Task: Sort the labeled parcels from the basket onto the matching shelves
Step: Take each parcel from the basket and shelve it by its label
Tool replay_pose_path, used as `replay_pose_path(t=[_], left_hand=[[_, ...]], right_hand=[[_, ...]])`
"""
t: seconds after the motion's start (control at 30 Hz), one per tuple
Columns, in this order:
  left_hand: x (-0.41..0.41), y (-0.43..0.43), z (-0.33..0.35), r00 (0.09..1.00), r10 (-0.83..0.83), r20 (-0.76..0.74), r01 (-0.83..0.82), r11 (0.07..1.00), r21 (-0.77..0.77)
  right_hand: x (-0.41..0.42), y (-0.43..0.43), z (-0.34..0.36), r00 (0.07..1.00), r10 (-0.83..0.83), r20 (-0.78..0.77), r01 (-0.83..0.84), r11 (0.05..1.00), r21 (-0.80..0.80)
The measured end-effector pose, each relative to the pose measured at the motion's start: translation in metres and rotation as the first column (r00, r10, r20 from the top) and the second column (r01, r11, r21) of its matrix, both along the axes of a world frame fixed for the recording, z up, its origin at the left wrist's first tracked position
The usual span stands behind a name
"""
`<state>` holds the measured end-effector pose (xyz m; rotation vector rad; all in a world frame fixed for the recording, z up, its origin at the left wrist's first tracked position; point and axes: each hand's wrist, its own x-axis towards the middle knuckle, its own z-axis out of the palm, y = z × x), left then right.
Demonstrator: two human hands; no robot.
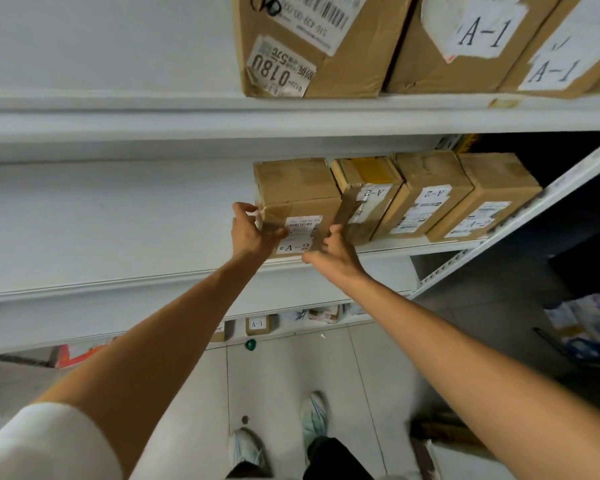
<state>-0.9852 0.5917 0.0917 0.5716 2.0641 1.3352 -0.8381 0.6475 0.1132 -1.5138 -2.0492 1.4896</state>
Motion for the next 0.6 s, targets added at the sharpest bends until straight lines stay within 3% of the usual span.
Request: replay_pose_path(t=[0.17,0.33,0.47,0.6], left_hand=[[-0.007,-0.021,0.006,0.995,-0.061,-0.074,0.055,0.995,-0.079],[-0.028,-0.067,0.023,0.936,-0.16,-0.313,0.116,0.981,-0.154],[-0.051,-0.131,0.042,0.857,-0.197,-0.476,0.032,0.943,-0.332],[-0.053,-0.213,0.059,0.86,-0.098,-0.5,-0.168,0.872,-0.46]], right_hand=[[-0.01,-0.007,0.008,0.981,0.161,0.11,-0.168,0.984,0.057],[-0.057,-0.03,0.019,0.902,0.413,0.125,-0.425,0.9,0.095],[-0.105,-0.062,0.033,0.706,0.677,0.209,-0.709,0.674,0.207],[-0.148,-0.11,0.054,0.411,0.86,0.304,-0.894,0.315,0.318]])
